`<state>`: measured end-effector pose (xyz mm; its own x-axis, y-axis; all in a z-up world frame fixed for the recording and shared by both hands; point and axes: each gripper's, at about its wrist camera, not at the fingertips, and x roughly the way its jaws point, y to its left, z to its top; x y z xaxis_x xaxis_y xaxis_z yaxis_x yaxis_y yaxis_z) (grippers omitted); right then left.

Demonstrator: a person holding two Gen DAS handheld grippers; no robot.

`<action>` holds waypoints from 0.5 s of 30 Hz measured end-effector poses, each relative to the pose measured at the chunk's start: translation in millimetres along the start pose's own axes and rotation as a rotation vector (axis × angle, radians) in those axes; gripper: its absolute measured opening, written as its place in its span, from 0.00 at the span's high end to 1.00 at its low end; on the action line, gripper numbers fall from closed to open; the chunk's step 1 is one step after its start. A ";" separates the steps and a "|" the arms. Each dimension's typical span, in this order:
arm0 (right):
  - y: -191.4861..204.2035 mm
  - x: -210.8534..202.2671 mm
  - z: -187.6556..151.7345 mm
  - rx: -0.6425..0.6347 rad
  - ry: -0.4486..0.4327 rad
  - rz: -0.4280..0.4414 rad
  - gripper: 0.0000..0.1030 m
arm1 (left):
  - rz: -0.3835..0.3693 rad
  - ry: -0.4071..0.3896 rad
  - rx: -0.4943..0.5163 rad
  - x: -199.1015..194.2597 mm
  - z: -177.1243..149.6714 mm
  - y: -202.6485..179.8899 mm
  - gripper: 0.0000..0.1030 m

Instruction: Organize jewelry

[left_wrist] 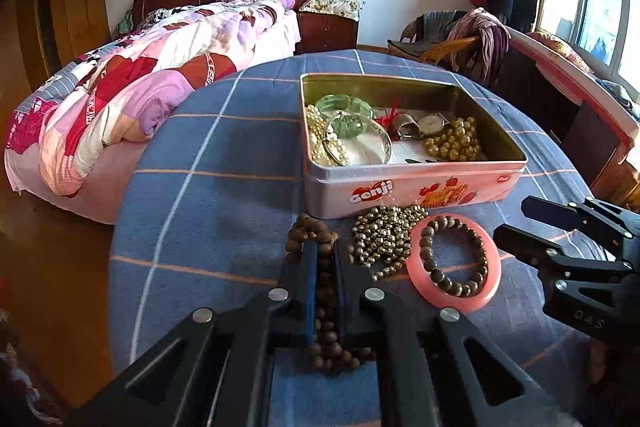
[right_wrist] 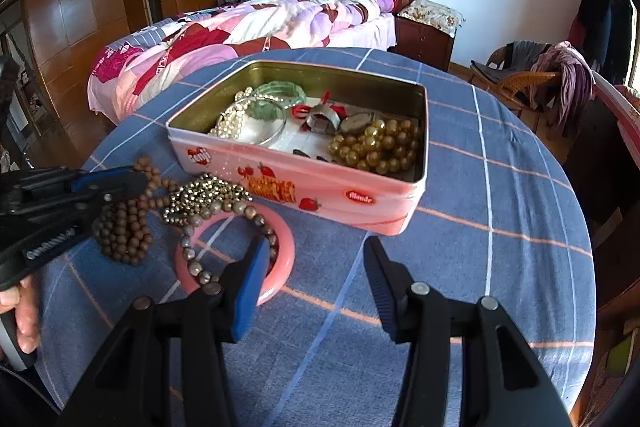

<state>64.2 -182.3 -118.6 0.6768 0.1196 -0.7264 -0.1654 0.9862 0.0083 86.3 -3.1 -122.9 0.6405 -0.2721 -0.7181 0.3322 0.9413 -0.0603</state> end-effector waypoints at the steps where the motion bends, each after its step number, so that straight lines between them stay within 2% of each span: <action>1: 0.5 -0.7 0.2 -0.001 0.000 0.003 0.49 | -0.003 -0.005 -0.005 -2.5 -0.2 2.0 0.94; 11: 16.4 -3.5 6.4 -0.033 -0.003 0.046 0.49 | 0.002 -0.056 -0.019 -23.9 -0.5 10.7 0.94; 15: 29.6 -0.8 8.2 -0.062 0.006 0.079 0.49 | 0.018 -0.050 -0.007 -21.3 -1.3 8.5 0.94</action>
<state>64.7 -152.2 -112.2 0.6556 0.1955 -0.7293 -0.2619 0.9648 0.0233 74.6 10.9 -109.0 0.6801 -0.2642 -0.6839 0.3154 0.9475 -0.0524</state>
